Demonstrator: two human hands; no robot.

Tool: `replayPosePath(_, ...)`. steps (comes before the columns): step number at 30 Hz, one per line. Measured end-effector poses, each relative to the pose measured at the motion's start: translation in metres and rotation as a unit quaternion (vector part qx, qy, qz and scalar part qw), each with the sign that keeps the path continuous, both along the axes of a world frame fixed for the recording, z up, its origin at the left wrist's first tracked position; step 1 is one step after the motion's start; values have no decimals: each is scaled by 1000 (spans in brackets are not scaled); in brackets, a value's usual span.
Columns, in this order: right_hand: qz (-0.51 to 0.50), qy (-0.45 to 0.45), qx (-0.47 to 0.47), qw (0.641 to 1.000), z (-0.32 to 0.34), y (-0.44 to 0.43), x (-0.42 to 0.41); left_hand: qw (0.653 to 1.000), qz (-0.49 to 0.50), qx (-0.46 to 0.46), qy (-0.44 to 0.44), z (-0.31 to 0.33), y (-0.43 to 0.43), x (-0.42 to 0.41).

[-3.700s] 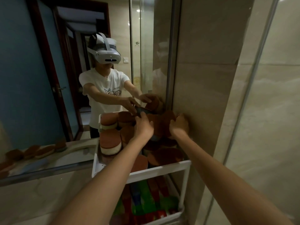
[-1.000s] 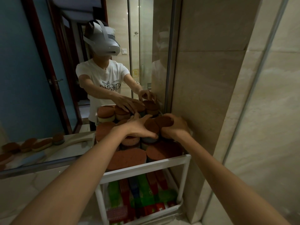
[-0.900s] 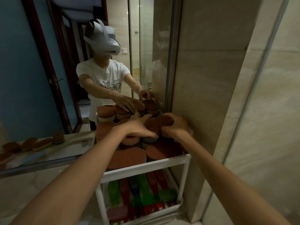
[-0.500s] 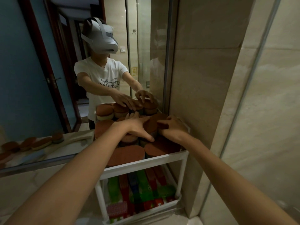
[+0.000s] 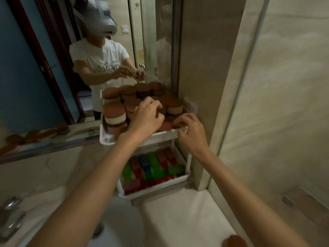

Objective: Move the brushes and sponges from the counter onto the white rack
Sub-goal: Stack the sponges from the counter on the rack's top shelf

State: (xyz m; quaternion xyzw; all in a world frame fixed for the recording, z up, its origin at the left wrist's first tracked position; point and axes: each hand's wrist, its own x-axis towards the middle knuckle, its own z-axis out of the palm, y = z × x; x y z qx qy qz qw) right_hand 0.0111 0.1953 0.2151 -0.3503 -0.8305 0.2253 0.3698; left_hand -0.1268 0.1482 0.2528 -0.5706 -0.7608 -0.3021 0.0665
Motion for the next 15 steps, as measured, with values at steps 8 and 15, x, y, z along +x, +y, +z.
replayPosePath(8, -62, -88, -119, 987, -103, -61, 67, 989, 0, -11, -145, -123, -66, 91)
replayPosePath(15, -177, -413, -303, 840, -215, -95, 147, 942, -17, -229, -244, -223, -92, 158)
